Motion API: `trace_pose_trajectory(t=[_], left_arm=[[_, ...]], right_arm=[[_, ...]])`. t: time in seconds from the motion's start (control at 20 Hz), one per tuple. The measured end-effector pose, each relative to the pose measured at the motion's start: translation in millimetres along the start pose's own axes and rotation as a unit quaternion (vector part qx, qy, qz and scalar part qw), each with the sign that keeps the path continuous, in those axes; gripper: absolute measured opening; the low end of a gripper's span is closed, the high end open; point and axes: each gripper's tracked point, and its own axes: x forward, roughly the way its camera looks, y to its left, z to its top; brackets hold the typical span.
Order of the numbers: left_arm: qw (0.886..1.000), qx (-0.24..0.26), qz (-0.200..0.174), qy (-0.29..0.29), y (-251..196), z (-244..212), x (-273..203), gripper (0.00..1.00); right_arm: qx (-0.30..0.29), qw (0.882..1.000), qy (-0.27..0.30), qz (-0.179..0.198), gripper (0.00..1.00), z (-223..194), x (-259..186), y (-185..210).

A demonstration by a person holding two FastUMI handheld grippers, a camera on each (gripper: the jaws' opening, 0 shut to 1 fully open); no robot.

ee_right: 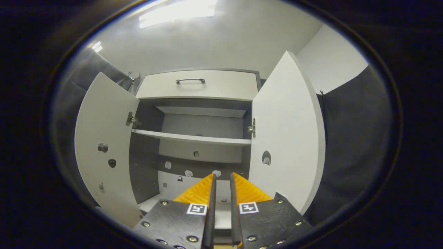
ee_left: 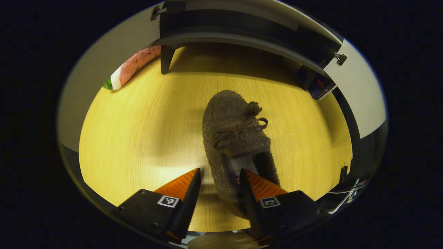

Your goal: Grab one shoe with the right hand and put it into the shoe cabinet, grab the other shoe with the left hand and put it into the shoe cabinet; then close the right door with the right hand and the left door with the left hand.

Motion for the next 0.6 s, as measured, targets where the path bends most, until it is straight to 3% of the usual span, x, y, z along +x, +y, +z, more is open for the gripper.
trace_pose_trajectory(t=[0.05, 0.1, 0.3, 0.35, 0.6], left_arm=[[1.0, -0.004, -0.003, 0.001, -3, 0, -1, 0.54], [1.0, -0.001, -0.001, 0.004, -1, 0, 1, 0.48], [0.999, -0.011, 0.037, 0.017, 8, 3, -1, 0.05], [0.999, -0.005, 0.042, 0.019, 11, 3, -1, 0.01], [0.999, 0.019, 0.026, -0.027, -2, 35, -21, 0.01]], right_arm=[[-0.001, 1.0, 0.001, -0.002, 0.19, 0, -1, -2], [-0.003, 1.0, 0.002, -0.004, 0.19, 0, -1, -3], [-0.002, 1.0, 0.001, -0.004, 0.19, 1, -2, -8], [-0.002, 1.0, 0.001, -0.004, 0.19, 1, -3, -8], [0.002, 1.0, 0.002, 0.001, 0.19, -1, -1, -11]])
